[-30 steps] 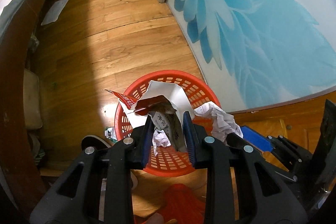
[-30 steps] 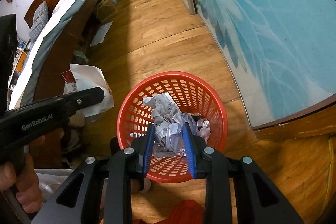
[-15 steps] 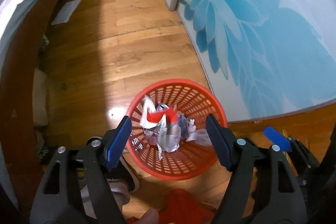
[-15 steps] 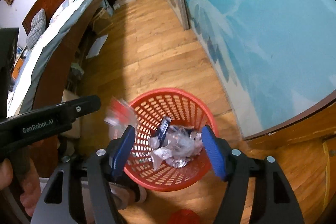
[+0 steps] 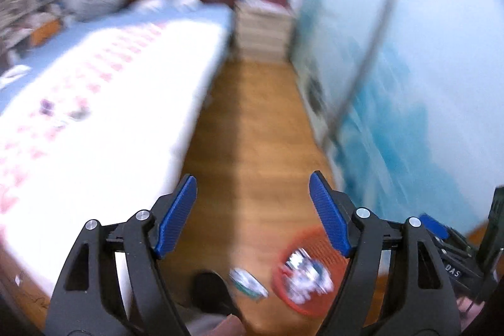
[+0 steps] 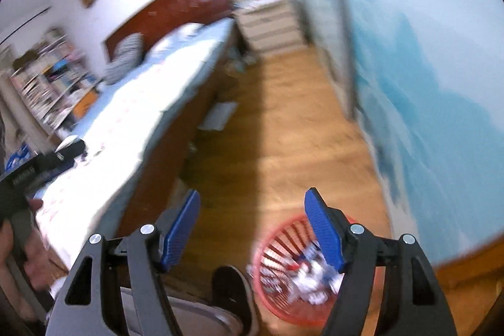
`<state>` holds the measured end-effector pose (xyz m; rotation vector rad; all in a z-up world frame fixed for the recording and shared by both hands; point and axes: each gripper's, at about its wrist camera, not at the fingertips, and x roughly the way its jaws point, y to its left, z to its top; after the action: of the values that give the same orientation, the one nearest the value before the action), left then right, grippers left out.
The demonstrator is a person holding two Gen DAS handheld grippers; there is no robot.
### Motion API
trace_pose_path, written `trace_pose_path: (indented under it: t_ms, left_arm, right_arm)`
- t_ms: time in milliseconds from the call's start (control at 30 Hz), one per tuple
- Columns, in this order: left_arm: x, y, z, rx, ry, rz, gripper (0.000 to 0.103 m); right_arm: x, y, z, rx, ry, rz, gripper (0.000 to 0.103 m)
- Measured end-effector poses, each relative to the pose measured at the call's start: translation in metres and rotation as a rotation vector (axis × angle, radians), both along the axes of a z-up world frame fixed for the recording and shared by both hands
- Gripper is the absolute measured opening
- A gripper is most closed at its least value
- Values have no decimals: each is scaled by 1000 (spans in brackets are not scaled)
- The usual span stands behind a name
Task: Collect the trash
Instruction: 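Move both tools back toward the remaining trash on the bed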
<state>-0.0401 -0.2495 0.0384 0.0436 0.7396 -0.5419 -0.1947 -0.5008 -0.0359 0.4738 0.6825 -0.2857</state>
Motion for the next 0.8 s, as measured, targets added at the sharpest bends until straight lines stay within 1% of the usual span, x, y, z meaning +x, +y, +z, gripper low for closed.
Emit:
trace_pose_path:
  t_ms: [33,100,167,200,233,300,367,400,433,467,500,567,600,633,667,700,733,800]
  left_arm:
    - [11,27,13,-20,-28,46,82]
    - [32,73,29,-34,-65,132,82]
    - [52,121,35,-58,-82,216,82]
    - [65,152,31,-70,-85,268,82]
    - [73,170,25,-73,-80,297,82]
    - [90,207,10,-71,-50,356,82]
    - [109,244,-9,-77,20,417,83]
    - [121,260,-17,-102,62,441,83]
    - [131,273,-22,-124,93,471,83]
    - [139,284,-22,-140,101,497,82]
    - [146,295,-22,-161,99,520,82]
    - [158,311,-25,-187,111,542,82]
    - [165,315,-29,-197,125,549,82]
    - [172,321,-35,-209,154,555,82]
    - [178,326,-42,-233,180,555,82]
    - [182,330,-48,-241,196,562,82]
    - [187,338,-55,-246,215,586,82]
    - [194,348,-69,-256,262,629,82]
  right_arm:
    - [15,12,10,-16,-12,40,70]
    - [49,38,27,-44,-29,114,70]
    - [91,68,41,-57,-40,194,70]
    - [108,79,46,-58,-42,223,70]
    - [140,100,53,-54,-45,271,70]
    - [177,127,60,-55,-51,329,70]
    - [231,168,67,-85,-45,404,70]
    - [253,184,67,-91,-39,433,70]
    - [289,208,65,-94,-32,472,70]
    - [308,222,63,-85,-24,497,68]
    - [338,241,58,-67,-14,526,68]
    - [385,271,46,-33,16,553,67]
    - [412,286,35,-5,45,557,67]
    - [427,295,28,8,62,554,67]
    - [451,306,15,32,98,543,67]
    - [469,312,4,27,122,527,67]
    - [485,320,-9,-5,151,505,67]
    - [509,337,-27,-20,166,504,67]
